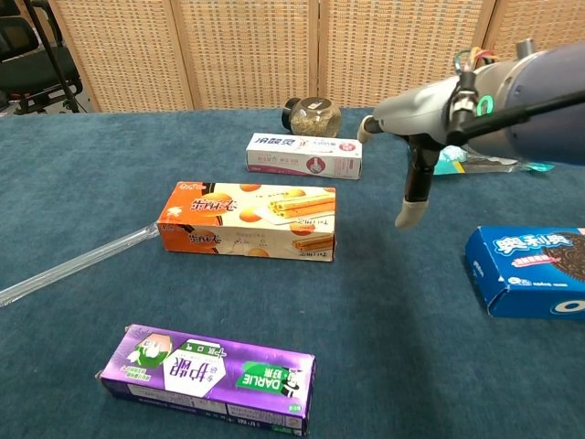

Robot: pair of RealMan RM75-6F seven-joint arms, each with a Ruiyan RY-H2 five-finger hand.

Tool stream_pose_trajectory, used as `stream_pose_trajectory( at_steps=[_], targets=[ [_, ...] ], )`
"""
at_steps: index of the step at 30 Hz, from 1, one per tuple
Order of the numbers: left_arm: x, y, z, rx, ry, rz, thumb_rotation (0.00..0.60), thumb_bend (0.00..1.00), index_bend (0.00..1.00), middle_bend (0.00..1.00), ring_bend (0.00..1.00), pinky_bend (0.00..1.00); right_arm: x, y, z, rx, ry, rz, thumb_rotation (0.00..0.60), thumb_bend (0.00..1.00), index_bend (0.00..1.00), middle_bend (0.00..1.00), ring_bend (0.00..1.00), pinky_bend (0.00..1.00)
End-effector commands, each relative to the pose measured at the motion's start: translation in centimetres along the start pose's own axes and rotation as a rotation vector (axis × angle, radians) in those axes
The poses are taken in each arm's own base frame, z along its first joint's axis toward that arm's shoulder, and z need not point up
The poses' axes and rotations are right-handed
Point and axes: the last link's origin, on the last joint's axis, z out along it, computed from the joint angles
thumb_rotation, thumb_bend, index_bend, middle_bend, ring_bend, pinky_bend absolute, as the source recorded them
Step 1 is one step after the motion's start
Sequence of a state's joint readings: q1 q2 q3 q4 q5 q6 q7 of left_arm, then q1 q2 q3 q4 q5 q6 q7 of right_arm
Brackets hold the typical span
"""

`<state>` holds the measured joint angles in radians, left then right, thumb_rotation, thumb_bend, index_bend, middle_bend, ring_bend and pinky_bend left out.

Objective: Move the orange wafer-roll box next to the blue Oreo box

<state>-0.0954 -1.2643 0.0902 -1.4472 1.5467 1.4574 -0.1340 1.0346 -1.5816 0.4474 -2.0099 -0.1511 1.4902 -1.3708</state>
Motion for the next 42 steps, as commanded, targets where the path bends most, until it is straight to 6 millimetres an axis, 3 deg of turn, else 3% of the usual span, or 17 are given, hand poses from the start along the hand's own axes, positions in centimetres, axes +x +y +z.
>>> stream_pose_trajectory(
  at_steps=[1, 11, 26, 33, 42],
  targets=[
    [-0.2, -0.1, 0.2, 0.003, -0.008, -0.005, 0.600, 0.09, 0.00, 0.00, 0.10, 0.01, 0.2, -0.8, 0.6, -0.042, -0.030, 0.009, 0.600, 0.13, 0.05, 0.00, 0.00, 0.00],
    [-0.5, -0.3, 0.2, 0.002, -0.026, -0.021, 0.600, 0.09, 0.00, 0.00, 0.10, 0.00, -0.2, -2.6, 1.6, -0.119, -0.116, 0.055, 0.600, 0.13, 0.04, 0.00, 0.00, 0.00],
    [-1.3, -0.6, 0.1, -0.011, -0.060, -0.051, 0.600, 0.09, 0.00, 0.00, 0.10, 0.01, -0.1, -8.4, 1.1, -0.074, -0.089, 0.067, 0.600, 0.13, 0.04, 0.00, 0.00, 0.00],
    [-2.0, -0.4, 0.0, -0.023, -0.091, -0.055, 0.600, 0.10, 0.00, 0.00, 0.10, 0.00, 0.5, -10.6, 1.8, -0.039, -0.073, 0.083, 0.600, 0.13, 0.04, 0.00, 0.00, 0.00],
    [-2.3, -0.6, 0.2, -0.017, -0.108, -0.062, 0.600, 0.10, 0.00, 0.00, 0.10, 0.00, 0.1, -11.5, 3.5, -0.027, -0.097, 0.096, 0.600, 0.13, 0.03, 0.00, 0.00, 0.00]
  ],
)
